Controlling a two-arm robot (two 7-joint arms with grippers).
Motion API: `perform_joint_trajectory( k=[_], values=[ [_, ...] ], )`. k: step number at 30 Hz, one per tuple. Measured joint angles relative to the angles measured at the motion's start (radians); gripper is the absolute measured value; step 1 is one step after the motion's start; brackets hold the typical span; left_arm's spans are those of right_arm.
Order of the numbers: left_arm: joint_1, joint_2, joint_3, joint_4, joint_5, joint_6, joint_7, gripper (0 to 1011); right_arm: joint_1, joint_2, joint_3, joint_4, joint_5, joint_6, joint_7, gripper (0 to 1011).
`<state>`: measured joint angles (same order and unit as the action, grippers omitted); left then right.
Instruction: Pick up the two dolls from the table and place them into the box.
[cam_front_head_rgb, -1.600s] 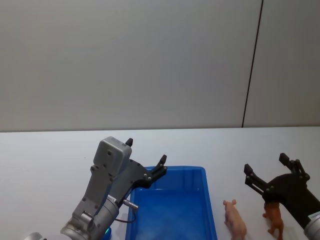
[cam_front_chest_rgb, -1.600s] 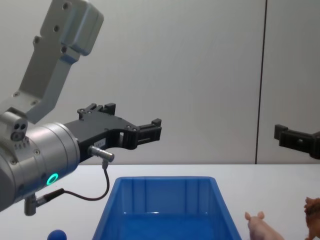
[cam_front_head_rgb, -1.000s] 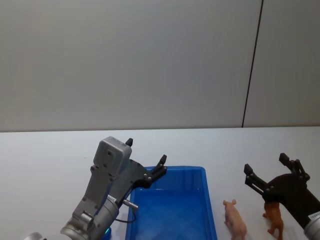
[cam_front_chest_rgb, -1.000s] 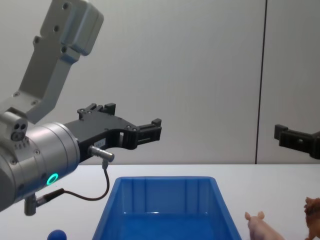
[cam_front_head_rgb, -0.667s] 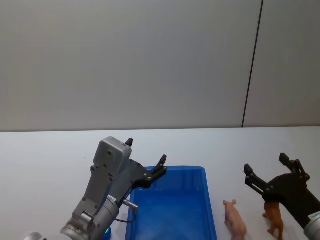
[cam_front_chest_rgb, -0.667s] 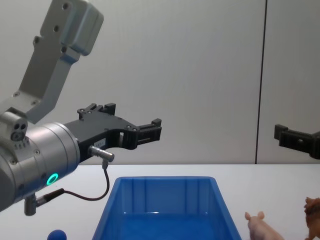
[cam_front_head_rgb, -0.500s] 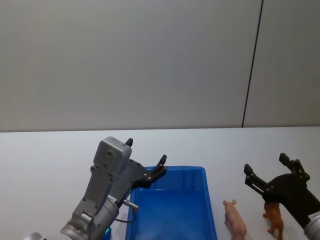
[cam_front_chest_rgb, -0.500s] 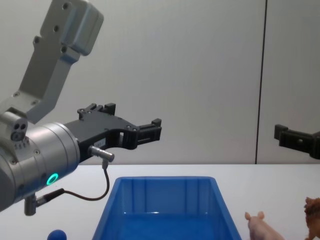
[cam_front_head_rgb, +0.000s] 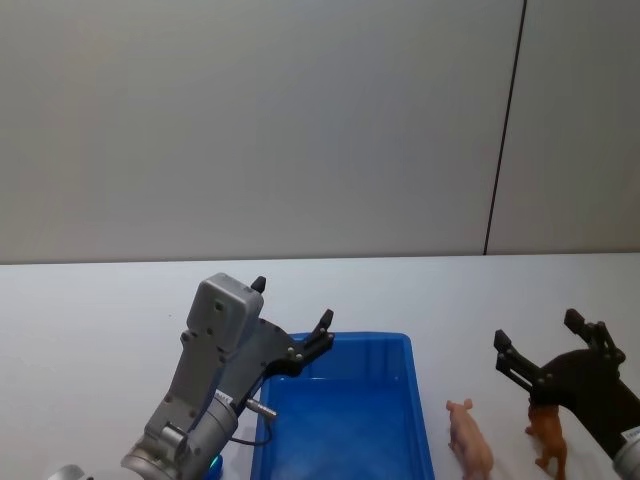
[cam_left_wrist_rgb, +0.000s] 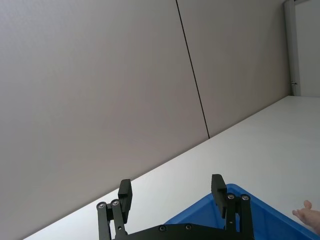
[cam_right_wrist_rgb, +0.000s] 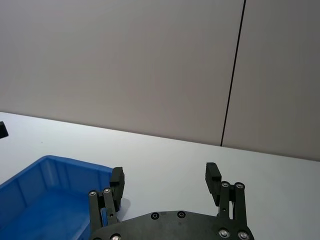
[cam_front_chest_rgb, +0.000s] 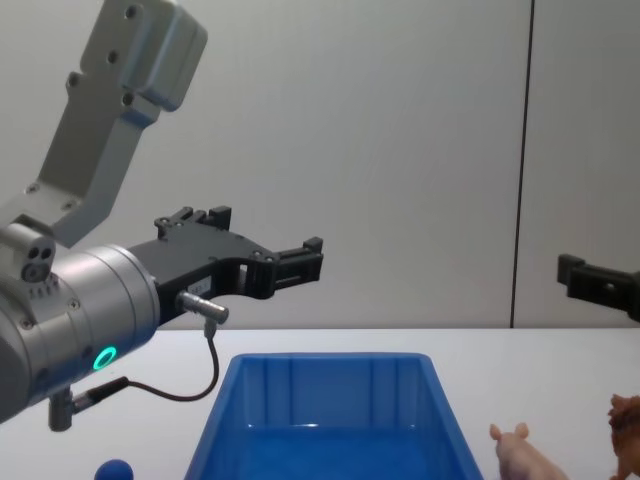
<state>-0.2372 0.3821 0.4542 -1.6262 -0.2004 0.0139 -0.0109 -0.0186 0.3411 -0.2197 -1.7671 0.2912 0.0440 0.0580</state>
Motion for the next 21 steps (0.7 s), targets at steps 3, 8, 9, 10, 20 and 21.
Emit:
perform_joint_trajectory(
  k=[3, 8, 9, 10, 20, 21],
  values=[
    [0.0, 0.0, 0.0, 0.0, 0.0, 0.0, 0.0, 1001, -0.004, 0.003, 0.004, -0.001, 0.005, 0.012, -0.008, 1001],
    [0.0, 0.0, 0.0, 0.0, 0.0, 0.0, 0.0, 1001, -0.013, 0.009, 0.011, -0.004, 0.015, 0.043, -0.027, 1001],
    [0.0, 0.0, 0.0, 0.0, 0.0, 0.0, 0.0, 1001, -0.015, 0.01, 0.012, -0.004, 0.016, 0.05, -0.031, 1001],
    [0.0, 0.0, 0.0, 0.0, 0.0, 0.0, 0.0, 1001, -0.019, 0.012, 0.014, -0.005, 0.018, 0.059, -0.037, 1001],
    [0.0, 0.0, 0.0, 0.0, 0.0, 0.0, 0.0, 1001, -0.04, 0.02, 0.022, -0.01, 0.022, 0.121, -0.078, 1001],
    [0.0, 0.0, 0.0, 0.0, 0.0, 0.0, 0.0, 1001, -0.043, 0.021, 0.023, -0.01, 0.022, 0.13, -0.083, 1001]
  ],
)
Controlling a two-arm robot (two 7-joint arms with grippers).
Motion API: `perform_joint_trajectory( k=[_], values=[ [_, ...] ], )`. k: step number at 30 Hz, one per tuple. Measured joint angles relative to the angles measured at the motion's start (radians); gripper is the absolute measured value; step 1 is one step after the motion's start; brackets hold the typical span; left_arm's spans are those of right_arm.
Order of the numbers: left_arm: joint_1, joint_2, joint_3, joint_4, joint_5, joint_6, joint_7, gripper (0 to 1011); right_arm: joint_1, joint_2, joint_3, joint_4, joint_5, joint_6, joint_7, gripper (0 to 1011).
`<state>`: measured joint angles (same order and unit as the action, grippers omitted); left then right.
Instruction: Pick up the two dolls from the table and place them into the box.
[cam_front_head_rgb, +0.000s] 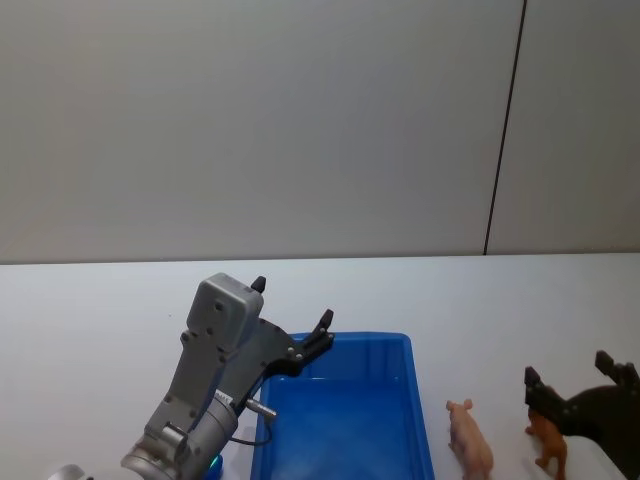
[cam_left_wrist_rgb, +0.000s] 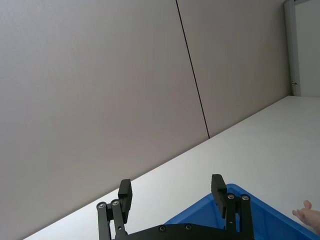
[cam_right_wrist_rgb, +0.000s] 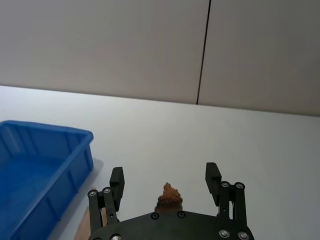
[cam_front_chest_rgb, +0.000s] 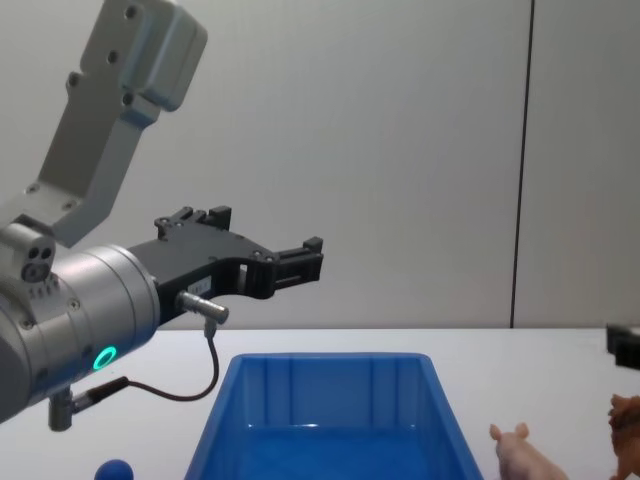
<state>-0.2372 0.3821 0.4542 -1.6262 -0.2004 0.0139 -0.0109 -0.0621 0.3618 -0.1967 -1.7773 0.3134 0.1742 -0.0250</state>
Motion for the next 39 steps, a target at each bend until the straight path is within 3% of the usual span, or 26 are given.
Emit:
perform_joint_trajectory(
  k=[12, 30, 38, 39],
  values=[
    [0.0, 0.0, 0.0, 0.0, 0.0, 0.0, 0.0, 1001, -0.019, -0.006, 0.0, 0.022, -0.009, 0.05, -0.03, 1001],
    [0.0, 0.0, 0.0, 0.0, 0.0, 0.0, 0.0, 1001, -0.01, -0.042, -0.019, 0.104, -0.036, 0.063, -0.019, 998],
    [0.0, 0.0, 0.0, 0.0, 0.0, 0.0, 0.0, 1001, 0.0, -0.058, -0.025, 0.141, -0.045, 0.063, -0.016, 831],
    [0.0, 0.0, 0.0, 0.0, 0.0, 0.0, 0.0, 1001, 0.002, -0.06, -0.026, 0.145, -0.046, 0.063, -0.016, 769]
  ],
)
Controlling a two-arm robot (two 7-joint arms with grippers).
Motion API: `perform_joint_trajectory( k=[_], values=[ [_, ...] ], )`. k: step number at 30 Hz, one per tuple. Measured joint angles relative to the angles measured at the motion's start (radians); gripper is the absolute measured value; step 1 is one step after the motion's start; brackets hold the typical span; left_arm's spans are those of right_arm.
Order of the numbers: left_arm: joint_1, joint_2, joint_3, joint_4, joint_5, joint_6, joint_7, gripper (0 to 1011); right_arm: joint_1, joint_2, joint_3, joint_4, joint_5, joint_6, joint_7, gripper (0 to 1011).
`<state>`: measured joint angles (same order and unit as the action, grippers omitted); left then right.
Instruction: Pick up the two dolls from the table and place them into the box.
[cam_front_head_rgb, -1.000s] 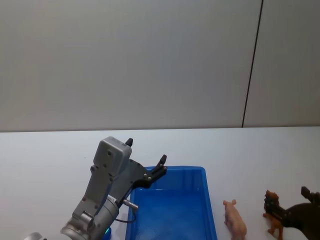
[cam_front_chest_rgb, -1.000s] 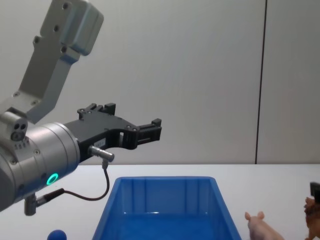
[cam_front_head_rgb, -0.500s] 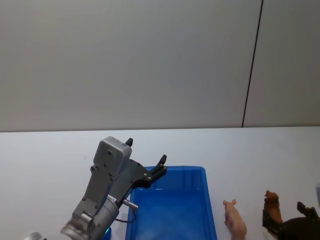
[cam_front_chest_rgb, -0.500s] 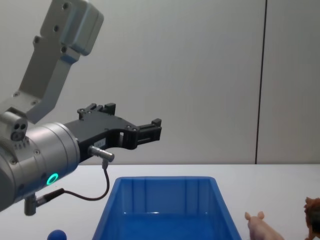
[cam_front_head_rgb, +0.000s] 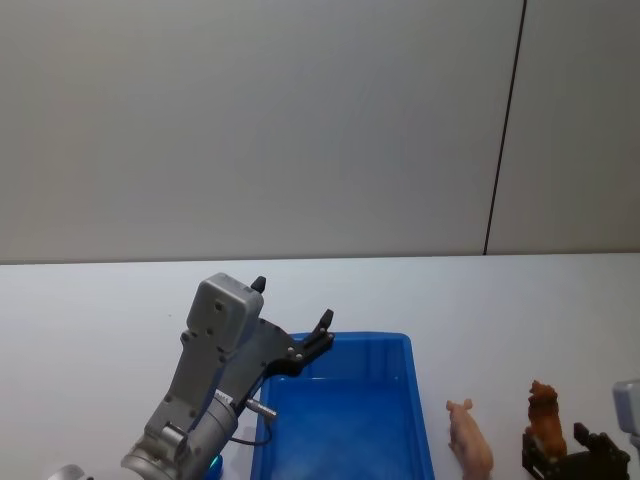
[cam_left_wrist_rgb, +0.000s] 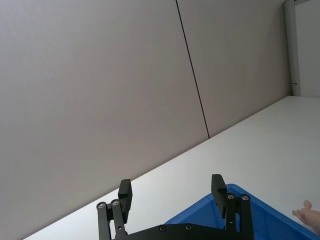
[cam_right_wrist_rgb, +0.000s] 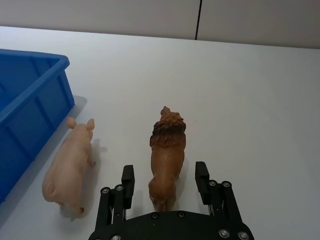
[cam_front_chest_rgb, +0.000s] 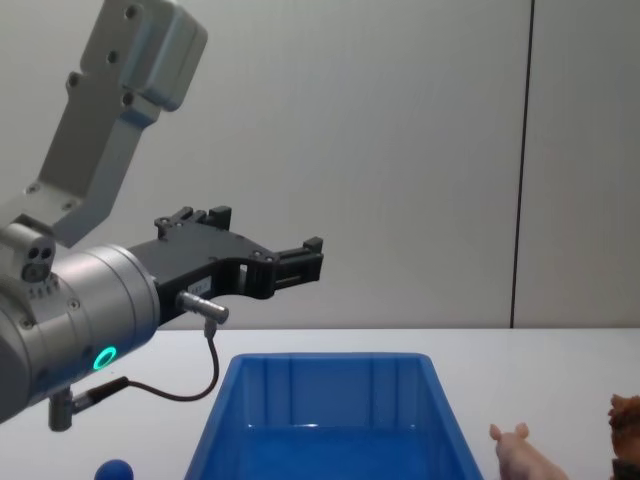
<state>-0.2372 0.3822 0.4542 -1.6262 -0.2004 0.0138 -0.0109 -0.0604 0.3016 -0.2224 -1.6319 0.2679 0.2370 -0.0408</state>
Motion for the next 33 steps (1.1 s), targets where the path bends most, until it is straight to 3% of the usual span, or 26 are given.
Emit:
perform_joint_trajectory(
  k=[16, 24, 33],
  values=[
    [0.0, 0.0, 0.0, 0.0, 0.0, 0.0, 0.0, 1001, 0.009, -0.02, -0.003, 0.027, -0.018, -0.016, -0.016, 295],
    [0.0, 0.0, 0.0, 0.0, 0.0, 0.0, 0.0, 1001, 0.007, -0.023, -0.004, -0.004, -0.048, -0.058, -0.016, 286],
    [0.0, 0.0, 0.0, 0.0, 0.0, 0.0, 0.0, 1001, 0.011, -0.026, -0.011, -0.046, -0.077, -0.108, 0.035, 286]
  ],
)
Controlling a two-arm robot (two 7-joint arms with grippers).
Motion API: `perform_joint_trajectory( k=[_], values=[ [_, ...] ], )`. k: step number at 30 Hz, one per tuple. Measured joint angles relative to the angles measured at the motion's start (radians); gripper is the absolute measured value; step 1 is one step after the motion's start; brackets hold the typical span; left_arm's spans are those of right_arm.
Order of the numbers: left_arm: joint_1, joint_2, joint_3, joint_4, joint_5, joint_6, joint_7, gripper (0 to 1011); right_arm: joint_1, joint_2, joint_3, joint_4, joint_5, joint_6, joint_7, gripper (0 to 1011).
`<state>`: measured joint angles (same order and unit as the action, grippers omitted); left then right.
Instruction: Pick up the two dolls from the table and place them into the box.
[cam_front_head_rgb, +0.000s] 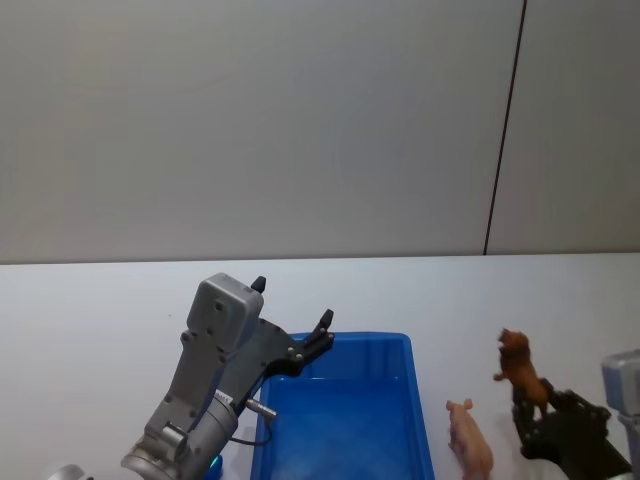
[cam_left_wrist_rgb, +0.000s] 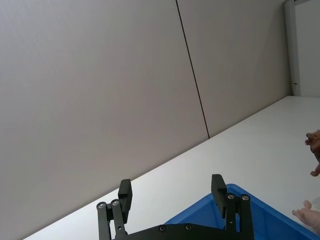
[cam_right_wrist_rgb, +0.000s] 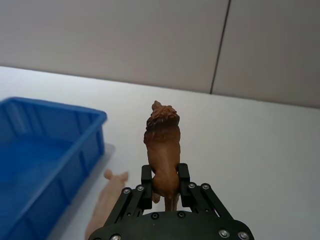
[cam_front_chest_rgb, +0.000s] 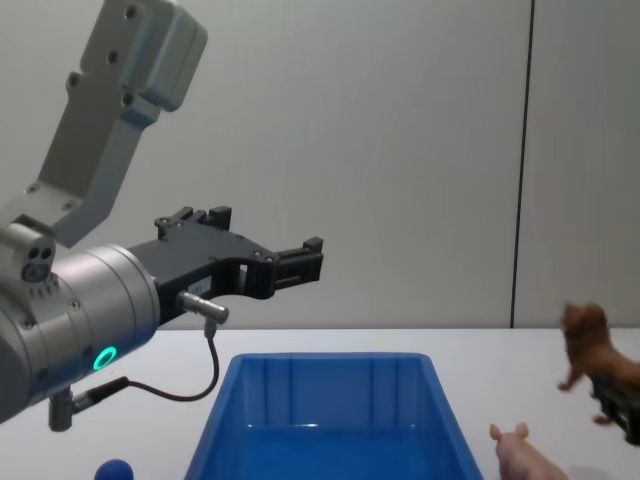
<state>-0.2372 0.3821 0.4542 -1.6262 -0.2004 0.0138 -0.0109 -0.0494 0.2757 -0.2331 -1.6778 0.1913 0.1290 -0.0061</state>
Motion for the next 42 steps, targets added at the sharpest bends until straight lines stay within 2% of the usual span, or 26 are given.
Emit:
perform_joint_trajectory(
  k=[14, 26, 33, 34, 40, 42],
  values=[
    [0.0, 0.0, 0.0, 0.0, 0.0, 0.0, 0.0, 1001, 0.043, -0.029, -0.025, -0.021, -0.018, -0.029, 0.149, 286],
    [0.0, 0.0, 0.0, 0.0, 0.0, 0.0, 0.0, 1001, 0.12, -0.09, -0.067, 0.05, -0.046, -0.012, 0.305, 298],
    [0.0, 0.0, 0.0, 0.0, 0.0, 0.0, 0.0, 1001, 0.165, -0.124, -0.088, 0.107, -0.062, 0.003, 0.359, 518],
    [0.0, 0.0, 0.0, 0.0, 0.0, 0.0, 0.0, 1001, 0.165, -0.124, -0.088, 0.107, -0.062, 0.003, 0.359, 518],
    [0.0, 0.0, 0.0, 0.0, 0.0, 0.0, 0.0, 1001, 0.179, -0.135, -0.093, 0.125, -0.067, 0.009, 0.356, 746],
    [0.0, 0.0, 0.0, 0.0, 0.0, 0.0, 0.0, 1001, 0.179, -0.135, -0.093, 0.125, -0.067, 0.01, 0.345, 775]
  ],
)
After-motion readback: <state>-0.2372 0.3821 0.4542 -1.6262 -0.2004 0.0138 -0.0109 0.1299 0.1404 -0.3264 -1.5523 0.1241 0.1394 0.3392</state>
